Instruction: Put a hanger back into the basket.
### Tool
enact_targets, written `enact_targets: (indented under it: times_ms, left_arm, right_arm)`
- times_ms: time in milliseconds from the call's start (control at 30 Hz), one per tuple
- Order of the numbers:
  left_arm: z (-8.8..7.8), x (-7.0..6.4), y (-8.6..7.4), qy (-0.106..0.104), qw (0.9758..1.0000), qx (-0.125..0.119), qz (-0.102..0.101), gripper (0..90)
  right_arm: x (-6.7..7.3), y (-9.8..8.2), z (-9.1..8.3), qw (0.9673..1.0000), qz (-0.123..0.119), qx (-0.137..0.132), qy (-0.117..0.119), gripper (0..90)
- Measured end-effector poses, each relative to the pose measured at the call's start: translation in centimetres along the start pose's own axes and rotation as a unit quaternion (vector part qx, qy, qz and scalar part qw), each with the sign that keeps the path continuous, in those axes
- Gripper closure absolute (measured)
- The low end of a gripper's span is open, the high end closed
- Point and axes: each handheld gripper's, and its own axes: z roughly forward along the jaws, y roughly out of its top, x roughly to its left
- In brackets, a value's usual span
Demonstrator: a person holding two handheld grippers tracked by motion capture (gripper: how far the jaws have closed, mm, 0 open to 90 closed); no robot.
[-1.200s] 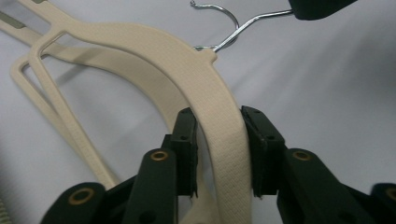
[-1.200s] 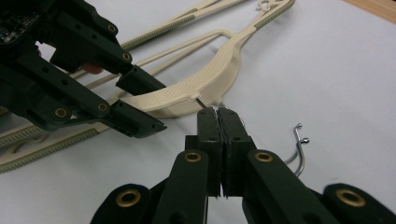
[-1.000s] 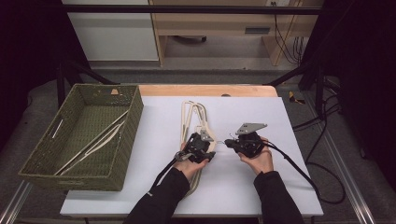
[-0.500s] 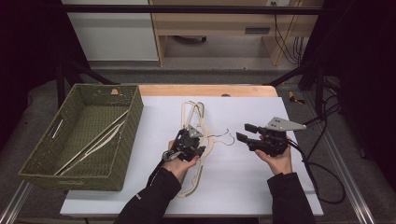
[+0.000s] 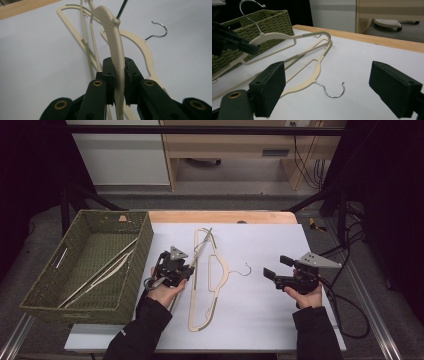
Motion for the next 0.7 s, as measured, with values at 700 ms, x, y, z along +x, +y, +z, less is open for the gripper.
enact_targets:
  times_ms: [700]
  left_arm:
    - [-11.1, 1.8, 2.2, -0.037, 0.9922, -0.109, 0.048, 85.6]
  right_arm:
    - [0.2, -0.4, -1.1, 0.9999, 0.006, -0.007, -0.007, 6.9]
